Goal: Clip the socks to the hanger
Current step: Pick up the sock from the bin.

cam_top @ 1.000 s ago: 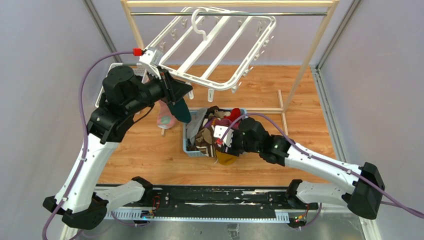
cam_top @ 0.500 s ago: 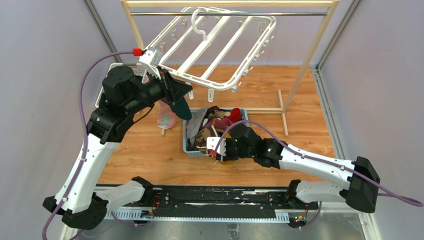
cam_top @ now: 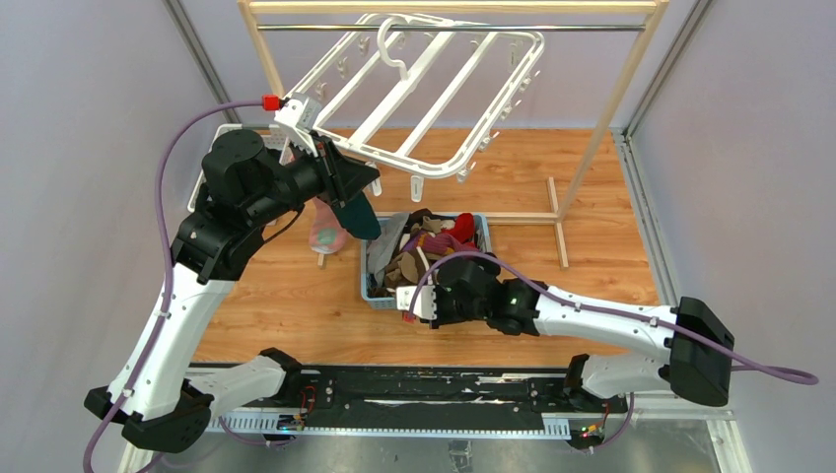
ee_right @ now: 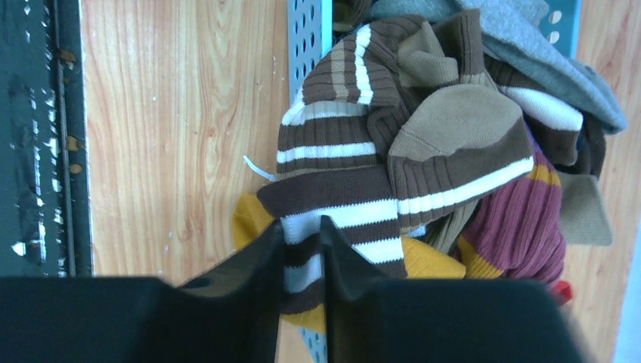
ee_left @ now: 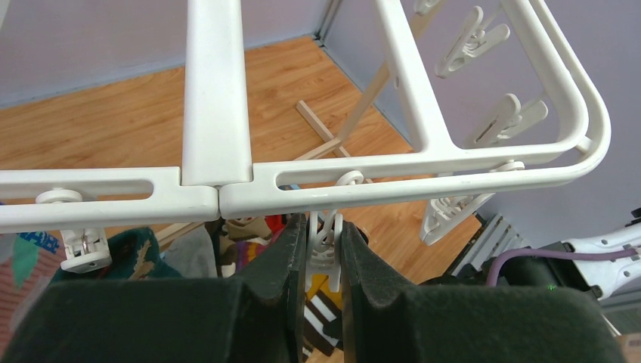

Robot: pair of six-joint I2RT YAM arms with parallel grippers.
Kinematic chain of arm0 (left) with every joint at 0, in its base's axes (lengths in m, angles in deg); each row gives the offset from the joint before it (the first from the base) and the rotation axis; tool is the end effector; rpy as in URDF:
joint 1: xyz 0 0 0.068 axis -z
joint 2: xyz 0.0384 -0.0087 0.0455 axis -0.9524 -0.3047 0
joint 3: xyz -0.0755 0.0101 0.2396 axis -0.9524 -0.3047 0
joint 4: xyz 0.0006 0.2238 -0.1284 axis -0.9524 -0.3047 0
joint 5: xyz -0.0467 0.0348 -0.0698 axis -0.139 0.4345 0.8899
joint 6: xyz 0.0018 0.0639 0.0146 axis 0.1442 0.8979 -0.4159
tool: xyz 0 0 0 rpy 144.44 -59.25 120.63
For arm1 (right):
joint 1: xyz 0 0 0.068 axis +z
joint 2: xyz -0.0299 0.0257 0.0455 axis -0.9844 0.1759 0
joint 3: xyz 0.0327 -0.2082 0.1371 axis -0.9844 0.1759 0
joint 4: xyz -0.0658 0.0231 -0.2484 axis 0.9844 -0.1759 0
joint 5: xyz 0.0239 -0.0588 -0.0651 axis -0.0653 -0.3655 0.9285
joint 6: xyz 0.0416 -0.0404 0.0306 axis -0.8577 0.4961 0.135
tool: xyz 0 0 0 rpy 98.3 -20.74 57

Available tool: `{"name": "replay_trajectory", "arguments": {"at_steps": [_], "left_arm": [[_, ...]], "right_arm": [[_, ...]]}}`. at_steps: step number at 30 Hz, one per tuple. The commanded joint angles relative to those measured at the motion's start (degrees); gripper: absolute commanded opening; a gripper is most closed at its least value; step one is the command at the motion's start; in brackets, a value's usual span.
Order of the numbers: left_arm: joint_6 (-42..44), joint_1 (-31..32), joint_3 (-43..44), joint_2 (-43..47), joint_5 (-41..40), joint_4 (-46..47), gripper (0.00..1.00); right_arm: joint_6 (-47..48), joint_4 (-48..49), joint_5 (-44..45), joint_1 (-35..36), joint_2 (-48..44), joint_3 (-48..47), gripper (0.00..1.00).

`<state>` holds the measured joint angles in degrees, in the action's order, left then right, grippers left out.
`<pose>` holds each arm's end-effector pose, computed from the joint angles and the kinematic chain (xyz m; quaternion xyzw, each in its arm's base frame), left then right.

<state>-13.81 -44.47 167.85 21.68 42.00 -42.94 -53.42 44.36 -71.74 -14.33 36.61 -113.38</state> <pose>0.1805 -0.1129 0.4725 0.1463 0.7284 -0.3769 0.5531 0.1160 0.2619 0.2207 -0.7011 0.5563 0.1364 0.4247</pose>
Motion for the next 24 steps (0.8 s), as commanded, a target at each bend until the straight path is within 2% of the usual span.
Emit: {"name": "replay_trajectory", "arguments": {"at_steps": [1,2,3,7,10,13,17,24], "left_arm": [[0.8,-0.8,0.8,0.6,-1.4,-2.9,0.1],[0.8,-0.9,0.8,0.6,-1.4,-2.9,0.09],[0.9,-0.8,0.8,0.7,-1.4,-2.9,0.09],[1.0,-0.8,1.0,0.6,-1.6,-3.1,0.09],[1.0,-0.8,1.0,0.8,-1.5,-3.1,0.09],[1.0,-0.8,1.0,0.8,-1.7,-3.0,0.09],[1.0,-0.8,0.8,1.0,-2.0,-2.8,0.09],[-0.5,-0.8,-0.8,1.2,-1.2,-1.3,0.09]], "right_arm": [[-1.9,-1.2,1.9,0.9,1.3,-2.0,0.12],[-2.9,-1.0,2.1,0.9,1.2,-2.2,0.04],[-3.8,-0.8,2.3,0.8,1.0,-2.4,0.0],[-8.2,1.4,2.8,0.1,-2.1,-2.9,0.0],[-12.3,6.6,1.8,-1.6,-7.9,-1.5,0.0],[-17.8,17.2,2.6,-3.2,-14.8,2.2,0.0],[-24.7,34.6,9.5,-3.7,-20.5,6.5,0.0],[-33.0,55.9,10.8,-3.6,-16.8,7.5,0.0]]}}
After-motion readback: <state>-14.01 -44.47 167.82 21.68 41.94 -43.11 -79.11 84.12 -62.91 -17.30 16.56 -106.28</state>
